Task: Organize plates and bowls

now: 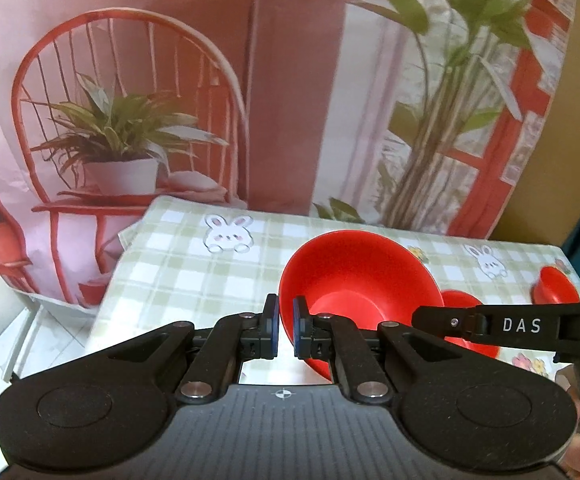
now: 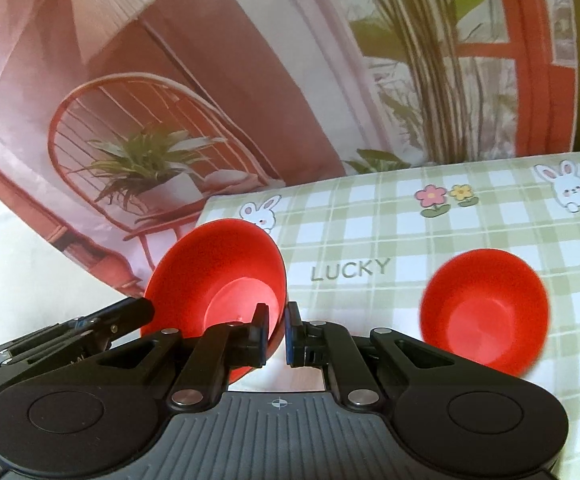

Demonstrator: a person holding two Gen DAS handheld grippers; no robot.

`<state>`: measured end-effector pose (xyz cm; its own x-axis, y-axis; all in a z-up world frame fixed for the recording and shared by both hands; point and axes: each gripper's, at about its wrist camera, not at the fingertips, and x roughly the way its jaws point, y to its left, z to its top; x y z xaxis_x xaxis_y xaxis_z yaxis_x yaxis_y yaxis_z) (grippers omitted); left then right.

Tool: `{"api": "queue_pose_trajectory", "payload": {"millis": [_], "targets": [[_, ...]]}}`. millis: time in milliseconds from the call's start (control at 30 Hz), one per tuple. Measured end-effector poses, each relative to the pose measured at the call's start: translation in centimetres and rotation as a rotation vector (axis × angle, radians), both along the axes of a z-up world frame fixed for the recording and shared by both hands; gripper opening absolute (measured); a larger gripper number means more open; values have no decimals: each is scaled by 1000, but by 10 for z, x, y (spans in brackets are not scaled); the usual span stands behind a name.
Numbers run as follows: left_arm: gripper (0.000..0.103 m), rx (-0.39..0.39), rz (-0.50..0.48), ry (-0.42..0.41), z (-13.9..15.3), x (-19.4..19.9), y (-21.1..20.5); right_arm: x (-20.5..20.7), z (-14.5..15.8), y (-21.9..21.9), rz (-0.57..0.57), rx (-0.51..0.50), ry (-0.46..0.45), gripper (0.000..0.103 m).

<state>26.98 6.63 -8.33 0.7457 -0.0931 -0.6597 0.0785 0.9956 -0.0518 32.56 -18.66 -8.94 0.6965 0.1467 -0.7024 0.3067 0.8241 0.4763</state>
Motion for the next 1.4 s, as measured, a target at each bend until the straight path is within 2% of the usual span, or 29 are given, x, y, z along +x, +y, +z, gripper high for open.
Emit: {"api": "queue_pose_trajectory", "payload": {"millis": [267, 633, 833, 1067, 1400], "targets": [[8, 13, -37, 35, -11, -13, -29, -42, -2, -16, -14, -20, -9, 8], [8, 31, -105, 73, -29, 0, -81, -77, -19, -67, -108, 14, -15, 8], [8, 33, -133, 84, -42, 14, -105, -82, -32, -92, -153, 15, -5, 8], [8, 77, -180, 73, -56, 32, -136, -84, -50, -121, -199, 6, 7, 8], [8, 107, -211, 114, -82, 51, -152, -79, -73, -144, -207, -30, 28, 8]]}}
